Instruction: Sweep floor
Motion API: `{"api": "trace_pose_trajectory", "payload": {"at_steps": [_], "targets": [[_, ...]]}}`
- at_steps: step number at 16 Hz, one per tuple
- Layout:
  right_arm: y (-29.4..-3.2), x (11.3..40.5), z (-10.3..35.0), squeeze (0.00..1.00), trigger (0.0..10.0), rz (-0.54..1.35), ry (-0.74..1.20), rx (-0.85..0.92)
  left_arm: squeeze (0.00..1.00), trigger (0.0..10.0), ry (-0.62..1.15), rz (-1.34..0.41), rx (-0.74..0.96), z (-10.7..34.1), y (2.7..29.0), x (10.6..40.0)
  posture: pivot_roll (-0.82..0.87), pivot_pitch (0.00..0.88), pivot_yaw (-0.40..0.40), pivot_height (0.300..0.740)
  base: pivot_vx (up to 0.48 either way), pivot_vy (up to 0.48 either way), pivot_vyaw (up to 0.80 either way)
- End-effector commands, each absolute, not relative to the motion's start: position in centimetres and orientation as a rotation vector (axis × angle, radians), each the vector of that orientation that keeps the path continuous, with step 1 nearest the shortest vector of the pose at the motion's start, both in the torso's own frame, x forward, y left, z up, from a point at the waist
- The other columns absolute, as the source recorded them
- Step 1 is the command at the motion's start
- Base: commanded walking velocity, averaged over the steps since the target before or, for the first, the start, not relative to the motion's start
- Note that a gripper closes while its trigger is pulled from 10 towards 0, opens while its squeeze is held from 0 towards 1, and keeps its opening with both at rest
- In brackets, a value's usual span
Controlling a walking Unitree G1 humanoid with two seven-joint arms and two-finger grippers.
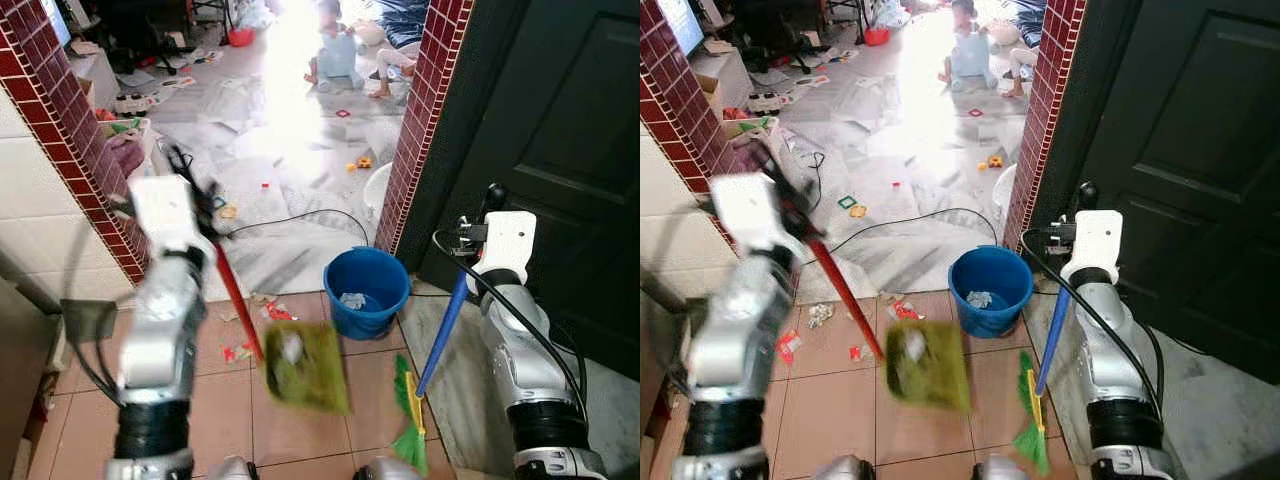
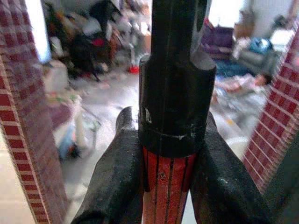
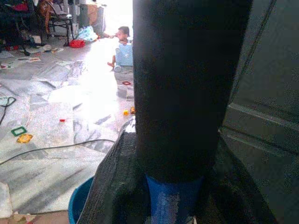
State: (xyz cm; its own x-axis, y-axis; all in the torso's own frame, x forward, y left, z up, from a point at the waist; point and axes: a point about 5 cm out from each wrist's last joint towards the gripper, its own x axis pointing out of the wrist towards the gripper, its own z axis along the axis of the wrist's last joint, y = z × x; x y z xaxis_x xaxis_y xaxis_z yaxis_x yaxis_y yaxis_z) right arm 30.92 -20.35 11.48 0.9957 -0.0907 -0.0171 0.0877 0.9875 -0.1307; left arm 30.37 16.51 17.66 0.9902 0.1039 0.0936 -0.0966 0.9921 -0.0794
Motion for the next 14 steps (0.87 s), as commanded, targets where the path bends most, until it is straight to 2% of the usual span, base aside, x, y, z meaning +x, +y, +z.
{"api": "trace_pose_trajectory", "payload": {"at_steps": [1,3,6,8,10,14], "targets": [[-20.5,31.3,12.1,0.00,10.0,-0.089,0.005,-0.148,0.00,10.0,-0.227,0.156,-0.053,20.9,17.4,30.3,-0.11,0.000,-0.017,0.740,0.000,0.000,0.00],[-20.2,31.3,11.8,0.00,10.0,-0.075,0.012,-0.150,0.00,10.0,-0.285,0.248,-0.035,22.7,18.8,30.6,-0.11,0.000,-0.017,0.740,0.000,0.000,0.00],[-20.1,31.4,11.6,0.00,10.0,-0.068,0.018,-0.147,0.00,10.0,-0.329,0.271,-0.041,24.3,19.8,31.3,-0.10,0.000,-0.017,0.740,0.000,0.000,0.00],[-20.1,31.4,11.4,0.00,10.0,-0.071,0.025,-0.143,0.00,10.0,-0.388,0.207,-0.073,25.8,19.3,31.8,-0.11,0.000,-0.009,0.740,0.000,0.000,-0.40],[-20.1,31.4,11.4,0.00,10.0,-0.074,0.022,-0.140,0.00,10.0,-0.440,0.219,-0.091,27.6,19.4,32.3,-0.11,0.000,-0.009,0.740,0.000,0.000,-0.48],[-20.1,31.3,11.4,0.00,10.0,-0.071,0.022,-0.141,0.00,10.0,-0.530,0.232,-0.102,30.1,19.9,32.6,-0.12,0.000,-0.007,0.740,0.070,0.000,0.00]]}}
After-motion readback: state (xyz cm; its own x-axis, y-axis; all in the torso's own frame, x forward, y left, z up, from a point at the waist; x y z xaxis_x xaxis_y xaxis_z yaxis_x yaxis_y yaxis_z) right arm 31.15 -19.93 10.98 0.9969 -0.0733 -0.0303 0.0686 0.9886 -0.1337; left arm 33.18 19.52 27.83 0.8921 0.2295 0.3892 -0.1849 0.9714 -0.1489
